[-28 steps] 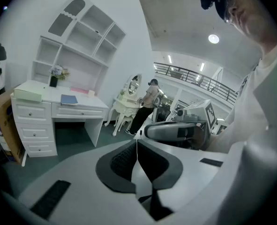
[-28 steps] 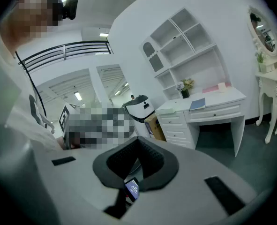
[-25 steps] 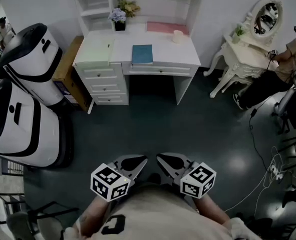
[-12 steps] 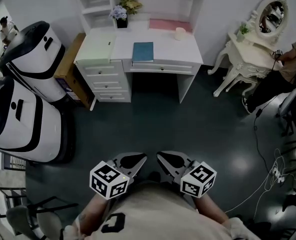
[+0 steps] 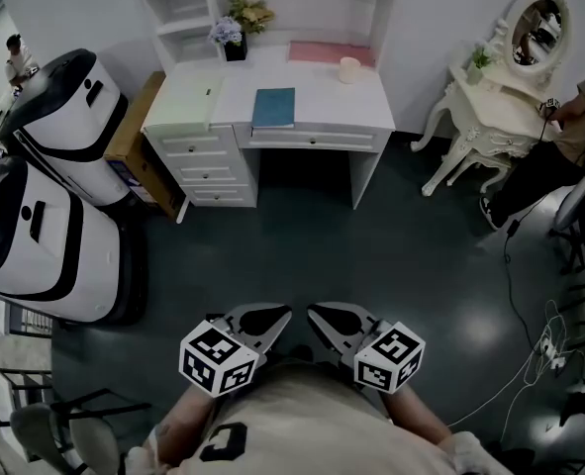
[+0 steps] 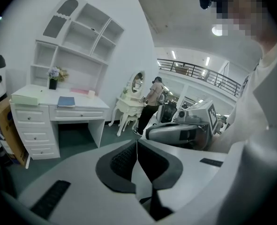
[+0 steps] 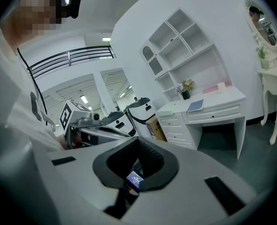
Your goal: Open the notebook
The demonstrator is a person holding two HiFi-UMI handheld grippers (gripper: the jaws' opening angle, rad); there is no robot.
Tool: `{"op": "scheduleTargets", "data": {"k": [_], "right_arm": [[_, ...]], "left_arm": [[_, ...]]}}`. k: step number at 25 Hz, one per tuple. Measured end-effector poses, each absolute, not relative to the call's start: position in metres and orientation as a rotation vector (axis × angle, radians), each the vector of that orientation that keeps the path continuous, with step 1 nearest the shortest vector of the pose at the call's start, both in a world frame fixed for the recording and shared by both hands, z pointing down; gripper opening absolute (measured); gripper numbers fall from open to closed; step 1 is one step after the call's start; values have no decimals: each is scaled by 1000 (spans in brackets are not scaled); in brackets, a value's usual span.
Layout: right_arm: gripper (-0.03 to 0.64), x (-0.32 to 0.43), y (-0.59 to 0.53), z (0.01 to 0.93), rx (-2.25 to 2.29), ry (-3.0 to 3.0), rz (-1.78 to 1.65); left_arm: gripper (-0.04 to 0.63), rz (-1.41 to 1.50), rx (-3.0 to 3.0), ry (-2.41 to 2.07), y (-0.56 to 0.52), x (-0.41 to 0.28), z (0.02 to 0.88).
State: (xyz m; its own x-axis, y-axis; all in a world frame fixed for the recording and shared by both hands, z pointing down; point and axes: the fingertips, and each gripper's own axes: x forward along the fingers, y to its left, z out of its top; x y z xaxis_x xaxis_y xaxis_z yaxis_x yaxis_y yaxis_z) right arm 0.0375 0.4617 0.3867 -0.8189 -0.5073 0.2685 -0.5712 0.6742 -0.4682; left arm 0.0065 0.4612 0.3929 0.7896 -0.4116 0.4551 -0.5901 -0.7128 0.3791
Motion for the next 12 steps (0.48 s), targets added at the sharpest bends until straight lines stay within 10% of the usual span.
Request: {"op": "scheduleTargets", "data": {"k": [12], "right_arm": [[14,53,444,397,926,-2738,894]], "left_arm": [[18,498,2449,-721,437,18,403]]}}
